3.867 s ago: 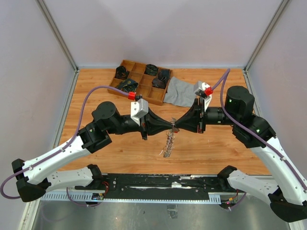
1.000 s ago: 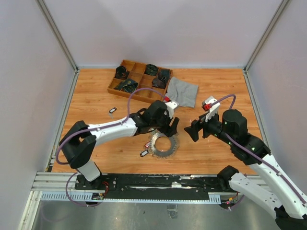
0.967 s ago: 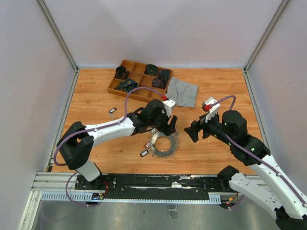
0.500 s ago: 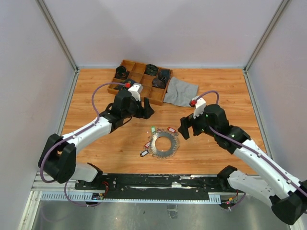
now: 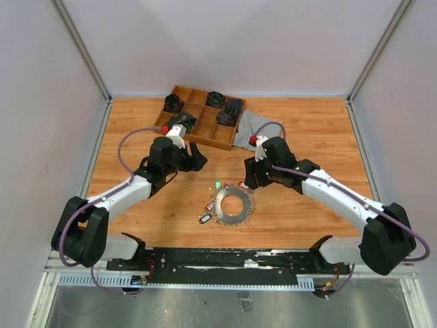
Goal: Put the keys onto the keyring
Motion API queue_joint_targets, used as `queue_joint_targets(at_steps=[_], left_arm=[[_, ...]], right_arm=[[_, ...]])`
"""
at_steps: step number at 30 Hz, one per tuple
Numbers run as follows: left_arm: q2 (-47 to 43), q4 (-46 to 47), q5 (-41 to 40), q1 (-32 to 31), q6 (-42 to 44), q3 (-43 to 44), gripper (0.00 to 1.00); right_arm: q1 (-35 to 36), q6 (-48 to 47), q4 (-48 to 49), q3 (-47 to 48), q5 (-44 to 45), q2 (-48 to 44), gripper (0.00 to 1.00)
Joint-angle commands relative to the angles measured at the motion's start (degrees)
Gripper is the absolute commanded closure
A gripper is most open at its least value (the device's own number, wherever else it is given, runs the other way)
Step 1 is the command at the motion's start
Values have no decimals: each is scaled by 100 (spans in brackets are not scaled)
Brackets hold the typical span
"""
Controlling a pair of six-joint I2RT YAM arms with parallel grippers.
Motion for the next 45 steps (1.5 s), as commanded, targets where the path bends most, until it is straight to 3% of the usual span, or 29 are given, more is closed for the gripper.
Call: queue_joint_targets(at_steps=[1,6,12,17,22,26,28,45], left_arm=[[-98,910,190,27,86,-350,29],[215,1665,399,30,210,-644,30],[740,2252,561,31,222,-665,33],[1150,2593,907,39,88,-612,36],[1252,2628,922,39,81,-615,36],[1269,2607,961,39,93,-587,36],[1273,2615,975,39,82,-585,36],[1257,2745,1055,191,5,-689,37]], right_arm=[[-74,-37,530,310,-564,507,50],[-74,-121,794,634,-1023,1296,61],[-126,-118,453,738,88,1712,72],[-242,271,278,495,246,1734,73],[-236,588,372,318,-347,1663,73],[-213,763,312,117,-319,1676,60],[-207,834,362,52,-302,1695,58],[-139,486,933,613,-1645,2679,67]])
